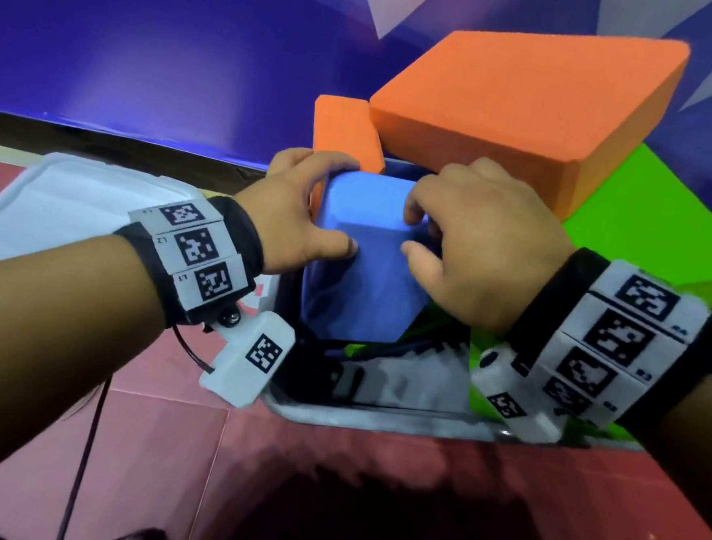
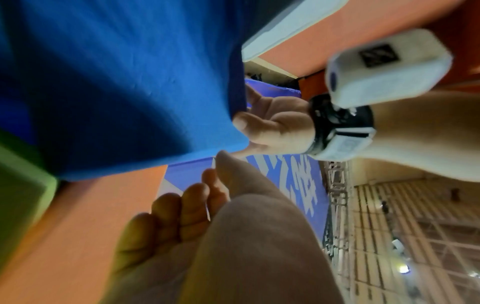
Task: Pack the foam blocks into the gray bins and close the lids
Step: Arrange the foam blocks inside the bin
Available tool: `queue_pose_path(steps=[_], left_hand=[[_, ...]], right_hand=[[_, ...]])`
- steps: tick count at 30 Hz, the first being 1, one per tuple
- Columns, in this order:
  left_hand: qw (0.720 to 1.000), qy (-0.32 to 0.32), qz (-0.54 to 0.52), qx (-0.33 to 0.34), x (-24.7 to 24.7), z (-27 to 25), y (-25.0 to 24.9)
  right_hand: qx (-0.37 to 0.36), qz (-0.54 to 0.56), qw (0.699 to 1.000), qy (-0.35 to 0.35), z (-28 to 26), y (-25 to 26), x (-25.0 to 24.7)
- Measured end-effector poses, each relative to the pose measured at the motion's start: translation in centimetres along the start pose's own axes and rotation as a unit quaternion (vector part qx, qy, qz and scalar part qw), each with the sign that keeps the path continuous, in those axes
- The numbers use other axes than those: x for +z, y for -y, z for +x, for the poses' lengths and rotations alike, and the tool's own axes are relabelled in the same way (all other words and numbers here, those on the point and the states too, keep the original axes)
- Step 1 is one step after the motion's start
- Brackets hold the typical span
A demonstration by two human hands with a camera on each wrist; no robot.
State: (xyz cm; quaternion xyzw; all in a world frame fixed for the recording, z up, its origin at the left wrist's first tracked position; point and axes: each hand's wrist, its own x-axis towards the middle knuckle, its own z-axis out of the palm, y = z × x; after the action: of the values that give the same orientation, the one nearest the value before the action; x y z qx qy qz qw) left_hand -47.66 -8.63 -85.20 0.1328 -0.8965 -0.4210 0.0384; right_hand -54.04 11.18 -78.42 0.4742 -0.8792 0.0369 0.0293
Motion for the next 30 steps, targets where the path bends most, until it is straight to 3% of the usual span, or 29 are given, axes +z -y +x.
queue_pose_path(steps=[2,4,6,12,16,18,22,26,30], left_hand=[[1.000,0.002,0.013,0.011,-0.2,-0.1,0.2],[1.000,-0.001,0.021,0.018,-0.4,-0.2,0.1],[1.000,-0.008,0.019,0.016,-0.6,-0.1,-0.1],[1.000,-0.011,0.023,0.010,-1.1,-0.1,-0.1],[1.000,-0.018,0.007,0.011,-1.1,0.1,0.1],[1.000,-0.018,-0.003,0.014,-1.0,0.2,0.1],[0.999,-0.013,-0.015,0.027,-1.2,0.4,0.6],[0.999,-0.005,-0.010,0.036,-2.1,0.3,1.1],[0.999,0.015,-0.003,0.049,-2.3,-0.2,1.3]], right_hand=[[0.040,0.063,0.994,0.085,-1.0,-0.1,0.6],[0.068,0.045,0.973,0.215,-1.7,0.2,1.7],[0.062,0.020,0.955,0.289,-2.2,1.0,3.0],[0.053,-0.055,0.901,0.427,-1.5,3.7,6.7],[0.125,0.049,0.861,0.490,0.5,4.6,9.4],[0.128,0.107,0.854,0.492,1.3,4.5,11.3],[0.230,0.135,0.849,0.456,2.3,3.1,14.1],[0.252,0.094,0.843,0.467,0.2,1.6,16.2],[0.330,0.152,0.834,0.415,-1.1,1.1,17.9]])
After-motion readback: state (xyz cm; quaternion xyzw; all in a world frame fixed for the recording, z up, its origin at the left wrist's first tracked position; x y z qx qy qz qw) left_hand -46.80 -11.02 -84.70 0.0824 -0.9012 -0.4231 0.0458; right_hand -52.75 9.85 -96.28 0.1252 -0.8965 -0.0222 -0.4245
